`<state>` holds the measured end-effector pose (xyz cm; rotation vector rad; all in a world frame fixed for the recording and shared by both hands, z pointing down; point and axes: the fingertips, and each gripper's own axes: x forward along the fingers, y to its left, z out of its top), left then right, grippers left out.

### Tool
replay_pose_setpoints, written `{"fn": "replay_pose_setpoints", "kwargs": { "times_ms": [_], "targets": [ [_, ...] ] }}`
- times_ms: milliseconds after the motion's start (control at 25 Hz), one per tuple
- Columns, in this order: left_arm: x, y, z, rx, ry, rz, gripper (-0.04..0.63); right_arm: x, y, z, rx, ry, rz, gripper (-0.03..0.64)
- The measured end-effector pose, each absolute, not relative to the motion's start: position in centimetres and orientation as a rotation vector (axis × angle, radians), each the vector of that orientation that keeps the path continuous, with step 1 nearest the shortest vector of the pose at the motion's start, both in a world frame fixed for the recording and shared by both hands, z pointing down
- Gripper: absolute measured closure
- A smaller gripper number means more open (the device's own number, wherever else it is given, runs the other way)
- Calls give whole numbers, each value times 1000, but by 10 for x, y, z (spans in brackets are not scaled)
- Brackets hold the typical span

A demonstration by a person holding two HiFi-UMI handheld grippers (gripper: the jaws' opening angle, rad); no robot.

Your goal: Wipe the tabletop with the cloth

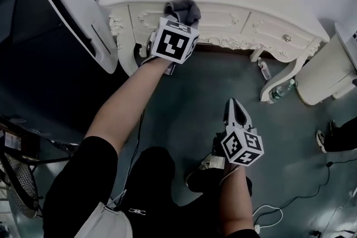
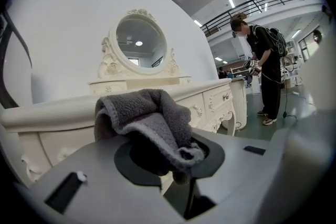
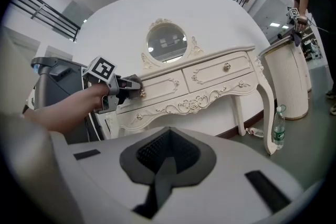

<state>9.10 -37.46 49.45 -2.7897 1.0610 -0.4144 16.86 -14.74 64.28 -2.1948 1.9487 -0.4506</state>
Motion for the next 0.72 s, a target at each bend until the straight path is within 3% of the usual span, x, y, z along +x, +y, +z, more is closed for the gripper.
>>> {"fn": "replay_pose_setpoints", "kwargs": {
  "times_ms": [720],
  "targets": [
    [222,-365,509,-2795,863,-521,500,233,-172,635,-2131,1896,-458,612]
  ]
}}
